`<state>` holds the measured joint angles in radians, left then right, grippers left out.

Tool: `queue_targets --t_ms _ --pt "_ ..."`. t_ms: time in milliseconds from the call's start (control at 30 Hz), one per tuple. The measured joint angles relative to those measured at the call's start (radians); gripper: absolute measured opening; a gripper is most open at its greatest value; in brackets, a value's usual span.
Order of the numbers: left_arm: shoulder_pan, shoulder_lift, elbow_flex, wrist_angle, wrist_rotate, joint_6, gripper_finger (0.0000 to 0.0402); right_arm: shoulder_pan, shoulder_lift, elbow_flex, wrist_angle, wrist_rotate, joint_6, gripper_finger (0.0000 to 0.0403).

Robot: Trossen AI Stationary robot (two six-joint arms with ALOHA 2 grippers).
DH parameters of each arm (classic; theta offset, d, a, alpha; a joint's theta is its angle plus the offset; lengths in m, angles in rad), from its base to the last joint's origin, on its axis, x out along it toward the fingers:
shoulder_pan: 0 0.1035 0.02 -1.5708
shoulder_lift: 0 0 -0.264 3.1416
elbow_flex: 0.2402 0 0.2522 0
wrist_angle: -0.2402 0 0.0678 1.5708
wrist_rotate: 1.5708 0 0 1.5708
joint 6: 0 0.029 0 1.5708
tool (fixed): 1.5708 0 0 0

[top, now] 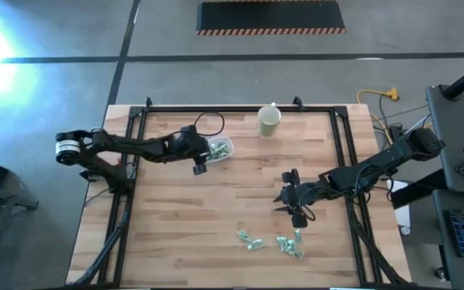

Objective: Pick and place Stevia / Truvia into bins
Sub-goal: Put the stevia packet into the transparent container

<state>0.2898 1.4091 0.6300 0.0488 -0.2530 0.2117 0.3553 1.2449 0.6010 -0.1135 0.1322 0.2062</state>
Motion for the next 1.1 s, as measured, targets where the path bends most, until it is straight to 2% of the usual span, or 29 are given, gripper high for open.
queue_targets --t_ms 267,433,567,800,967,1100 --pt "-0.025 -0.12 0.0 -0.106 0.027 -0.045 0.0195 0.0 0.0 -0.001 0.0 0.0 0.004 0.0127" --pt "-0.074 -0.208 0.0 -0.146 0.136 -0.083 0.0195 0.0 0.001 -0.018 0.03 -0.002 0.039 0.0127" --pt "-0.165 -0.249 0.0 -0.14 0.217 -0.109 0.0195 0.0 0.03 -0.046 0.117 -0.029 0.05 0.0127" --pt "-0.379 -0.256 0.0 -0.12 0.205 -0.131 0.0195 0.022 0.114 -0.05 0.15 -0.176 0.128 0.0127" --pt "-0.513 -0.237 0.0 -0.07 0.119 -0.128 0.0195 0.109 0.162 -0.04 0.148 -0.172 0.208 0.0127" --pt "-0.576 -0.223 0.0 -0.05 0.077 -0.128 0.0195 0.192 0.176 -0.023 0.15 -0.145 0.302 0.0127"
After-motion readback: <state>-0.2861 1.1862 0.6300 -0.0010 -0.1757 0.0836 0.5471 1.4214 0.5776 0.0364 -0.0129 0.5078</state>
